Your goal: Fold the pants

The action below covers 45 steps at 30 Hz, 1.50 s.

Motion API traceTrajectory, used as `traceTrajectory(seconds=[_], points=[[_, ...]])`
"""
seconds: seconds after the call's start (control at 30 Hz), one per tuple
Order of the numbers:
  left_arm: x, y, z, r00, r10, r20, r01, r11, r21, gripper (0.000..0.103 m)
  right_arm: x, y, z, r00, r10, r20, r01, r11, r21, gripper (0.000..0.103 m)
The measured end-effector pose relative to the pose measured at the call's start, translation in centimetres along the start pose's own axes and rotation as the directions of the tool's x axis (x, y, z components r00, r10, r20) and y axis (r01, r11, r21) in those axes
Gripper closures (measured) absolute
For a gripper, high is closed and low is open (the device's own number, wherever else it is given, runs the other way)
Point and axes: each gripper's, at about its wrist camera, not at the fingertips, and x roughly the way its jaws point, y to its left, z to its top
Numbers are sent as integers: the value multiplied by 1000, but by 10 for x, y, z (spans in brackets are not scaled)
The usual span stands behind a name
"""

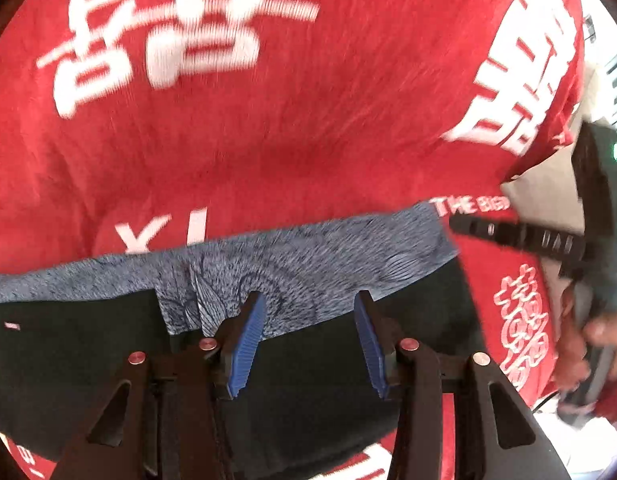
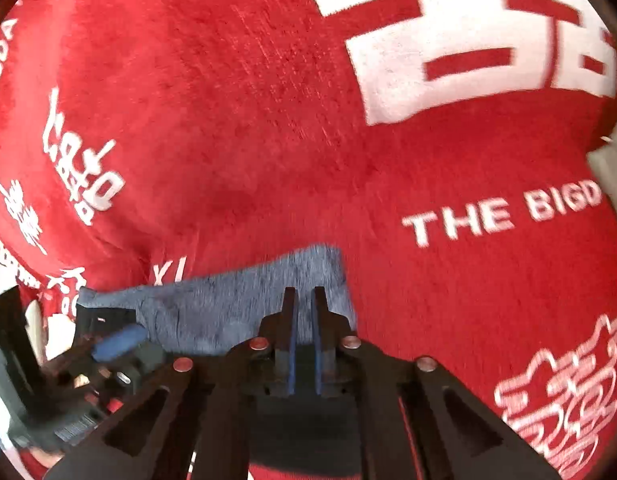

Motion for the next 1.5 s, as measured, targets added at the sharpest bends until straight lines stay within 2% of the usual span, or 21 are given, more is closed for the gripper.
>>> traceTrajectory(seconds=[0.1,0.17,0.3,0.4,0.47,0.6,0.7,0.87,1.0,1.07,1.1,1.17,1.27,1.37,1.5], points=[[14,14,-16,999,17,-41,-18,999,-33,56,31,6,7,997,18,-78,-20,999,-28,97],[12,17,-27,1000,16,-18,-17,1000,-23,56,51,4,5,992,40,-123,-41,999,-6,98],[9,8,-36,999,45,-20,-45,999,-4,56,51,-4,1,990,96,-104,-90,994,59,101],[5,9,-43,999,47,-15,-48,998,-47,56,32,3,-11,992,60,-109,-63,998,-28,101],[1,9,-46,998,58,-15,-59,996,-72,56,17,17,-25,996,14,-89,-25,993,-116,96],[-6,11,-53,998,68,-13,-70,990,-124,56,-4,37,-63,995,-38,-88,18,975,-222,96],[-6,12,-58,996,86,-16,-87,987,-132,56,4,36,-86,990,-64,-127,34,974,-223,96],[-6,9,-56,993,119,-19,-120,980,-156,56,14,34,-85,992,-44,-115,22,982,-188,96],[-6,8,-58,991,137,-12,-137,974,-180,55,17,39,-83,990,-52,-130,22,975,-219,95],[-8,7,-59,990,140,-8,-138,972,-192,35,17,39,-83,990,-42,-135,11,974,-227,87],[-9,6,-59,988,154,-3,-151,969,-195,32,13,37,-85,990,-36,-137,3,973,-230,84],[-12,7,-59,987,163,5,-159,967,-200,31,11,41,-86,989,-22,-145,-15,968,-249,63],[-13,12,-60,984,178,-1,-174,960,-220,31,12,55,-90,988,-17,-154,-29,955,-296,40],[-18,18,-63,981,194,-5,-190,953,-235,31,15,65,-95,988,-46,-147,-4,946,-323,32],[-29,26,-66,975,222,0,-215,944,-249,31,18,70,-97,987,-65,-146,14,945,-328,28]])
